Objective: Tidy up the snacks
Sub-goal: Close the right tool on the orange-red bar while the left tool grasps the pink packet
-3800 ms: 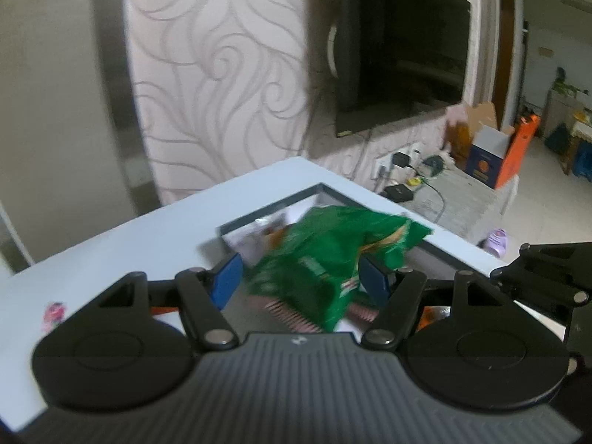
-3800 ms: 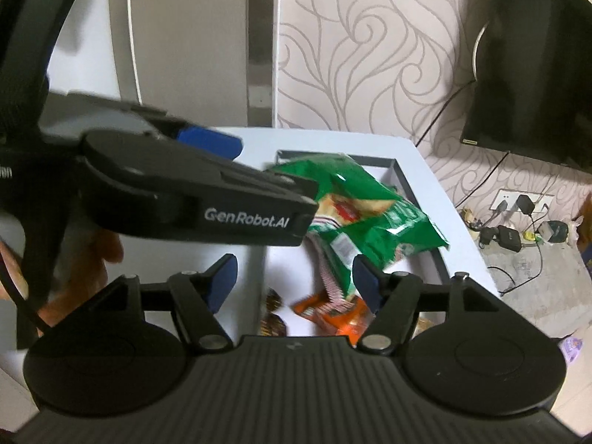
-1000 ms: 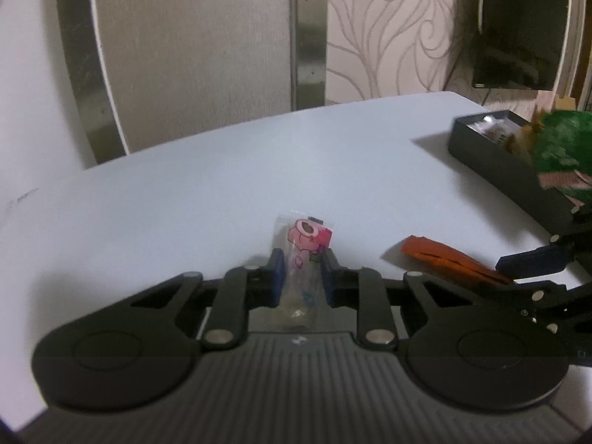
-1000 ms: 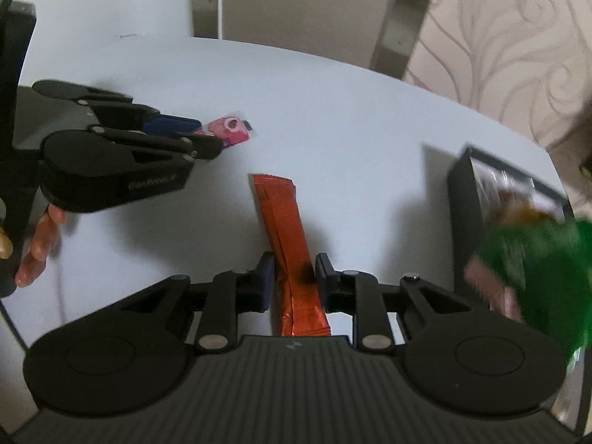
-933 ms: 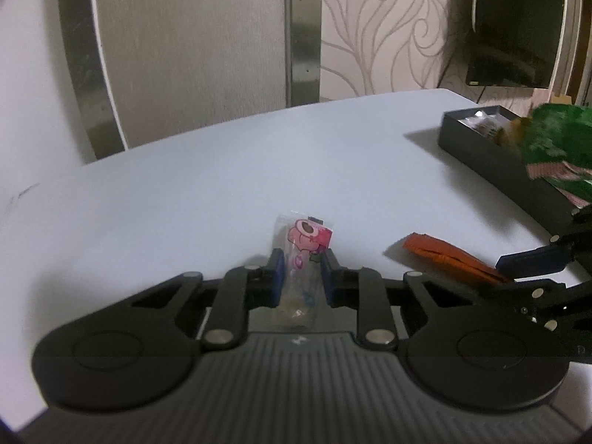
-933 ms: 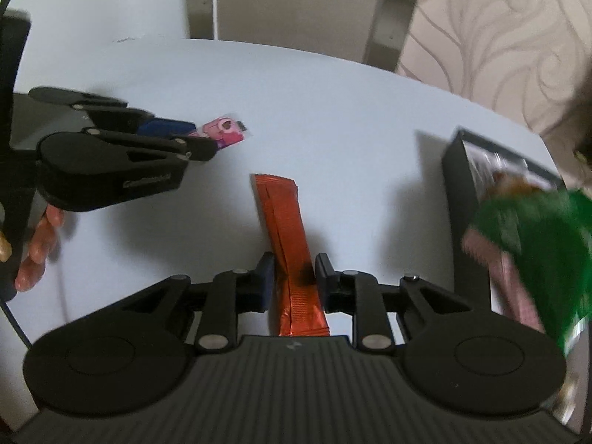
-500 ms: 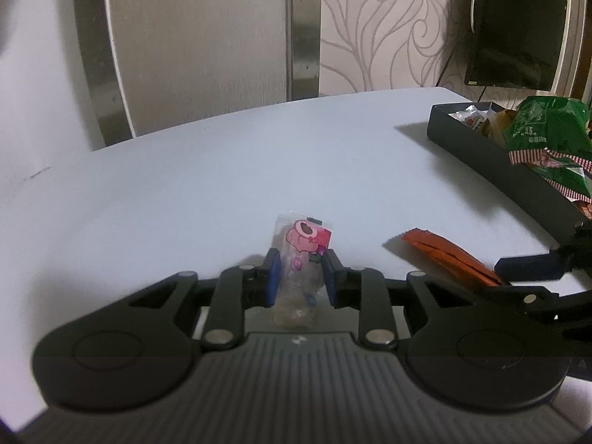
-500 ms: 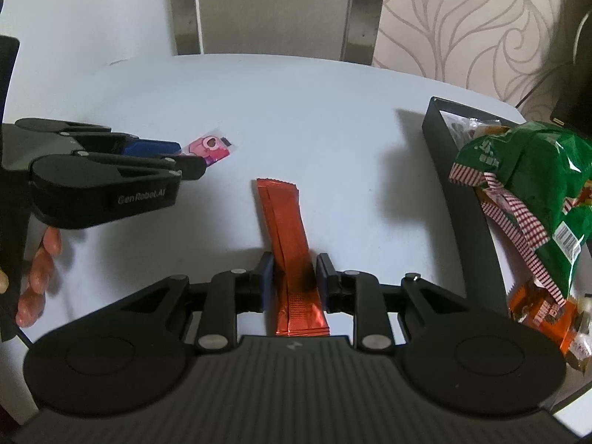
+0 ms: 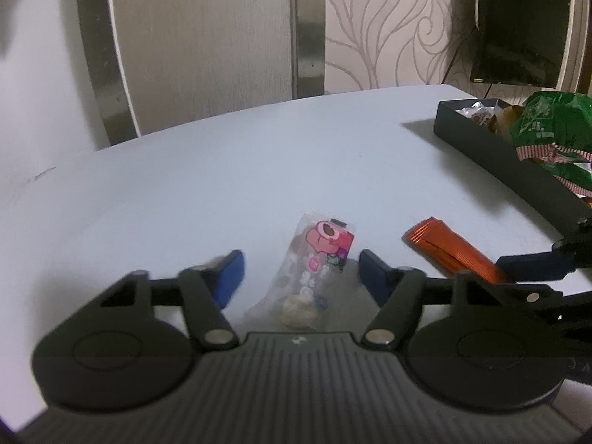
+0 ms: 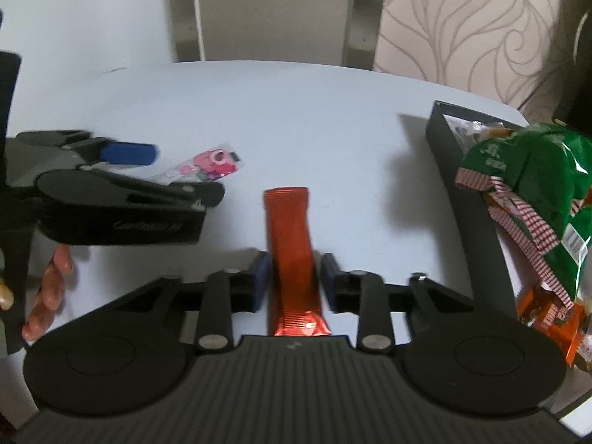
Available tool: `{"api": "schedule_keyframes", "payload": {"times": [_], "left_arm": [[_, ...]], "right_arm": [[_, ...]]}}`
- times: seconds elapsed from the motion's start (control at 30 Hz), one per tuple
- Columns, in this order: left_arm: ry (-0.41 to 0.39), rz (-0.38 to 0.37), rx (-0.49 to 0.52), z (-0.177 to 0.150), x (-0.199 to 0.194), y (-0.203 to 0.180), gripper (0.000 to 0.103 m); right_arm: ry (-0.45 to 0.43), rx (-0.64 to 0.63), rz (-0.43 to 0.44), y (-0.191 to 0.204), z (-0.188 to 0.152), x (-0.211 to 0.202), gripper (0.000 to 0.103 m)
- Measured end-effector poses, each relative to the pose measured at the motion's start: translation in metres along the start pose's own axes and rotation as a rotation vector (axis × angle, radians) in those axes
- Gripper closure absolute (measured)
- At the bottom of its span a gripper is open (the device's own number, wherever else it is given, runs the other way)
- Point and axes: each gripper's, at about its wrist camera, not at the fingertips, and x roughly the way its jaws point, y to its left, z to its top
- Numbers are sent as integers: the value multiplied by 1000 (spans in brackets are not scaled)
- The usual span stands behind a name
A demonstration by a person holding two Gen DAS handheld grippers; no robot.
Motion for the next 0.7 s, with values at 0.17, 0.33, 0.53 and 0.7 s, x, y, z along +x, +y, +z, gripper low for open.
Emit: {"api": "schedule_keyframes", "payload": {"times": [0.17,0.33,0.53,0.7], "left_arm": [[8,0,-27,4,0,7,77],[22,-10,-69,5,-3,13,88],[19,-14,-66,2,-7,13,88],[17,-6,-63,-1,-10,14,88]], "right_arm": [[5,-14,11,5,0,-1,77],[8,-9,21,6,-1,-5,78],[9,-5,25,9,-5,-7,78],[10,2,28,9,-5,-6,78]]}}
